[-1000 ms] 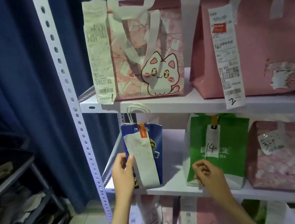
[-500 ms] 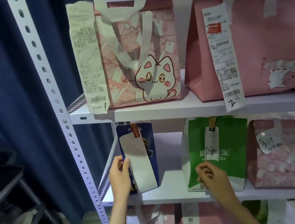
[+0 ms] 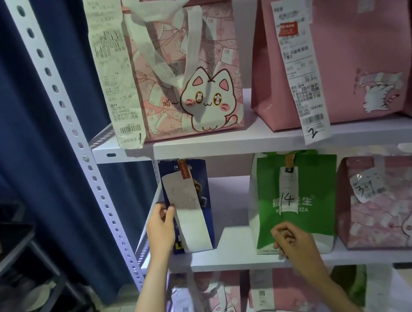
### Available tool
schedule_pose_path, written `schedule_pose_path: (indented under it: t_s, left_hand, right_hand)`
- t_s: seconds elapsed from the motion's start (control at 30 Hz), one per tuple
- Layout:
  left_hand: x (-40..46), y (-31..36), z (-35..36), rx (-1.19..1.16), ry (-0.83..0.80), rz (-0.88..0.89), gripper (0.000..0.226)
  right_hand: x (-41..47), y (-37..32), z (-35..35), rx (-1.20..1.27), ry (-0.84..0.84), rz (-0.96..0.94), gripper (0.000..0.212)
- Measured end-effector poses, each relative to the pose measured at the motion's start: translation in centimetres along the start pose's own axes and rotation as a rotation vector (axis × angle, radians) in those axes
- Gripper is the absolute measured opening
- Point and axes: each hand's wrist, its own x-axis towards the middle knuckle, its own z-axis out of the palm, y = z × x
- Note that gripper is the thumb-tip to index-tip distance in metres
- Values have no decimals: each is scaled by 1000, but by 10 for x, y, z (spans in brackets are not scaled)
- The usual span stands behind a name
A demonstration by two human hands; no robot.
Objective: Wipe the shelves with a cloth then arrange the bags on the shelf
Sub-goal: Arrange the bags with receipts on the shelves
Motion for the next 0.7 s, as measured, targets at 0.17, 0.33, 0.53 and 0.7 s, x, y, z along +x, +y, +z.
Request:
schedule_pose_path:
  t_s: [0.17,0.33,0.53,0.7]
  left_hand:
    - [-23,-5,-6,-57,34,-66,24]
    - [-59,-24,-16,-46,72,-62,29]
    - [-126,-45,-24,52,100,-100,18]
    - [-199,-68,-20,51,17,-150,8]
  right_hand:
    - [-15,11,1,6,4,-2,4]
    - [-40,30,-1,-54,-21,35,7]
    - [-80,62,-8,-50,-70,120,13]
    - [-123,77,-33,-23,-141,138,18]
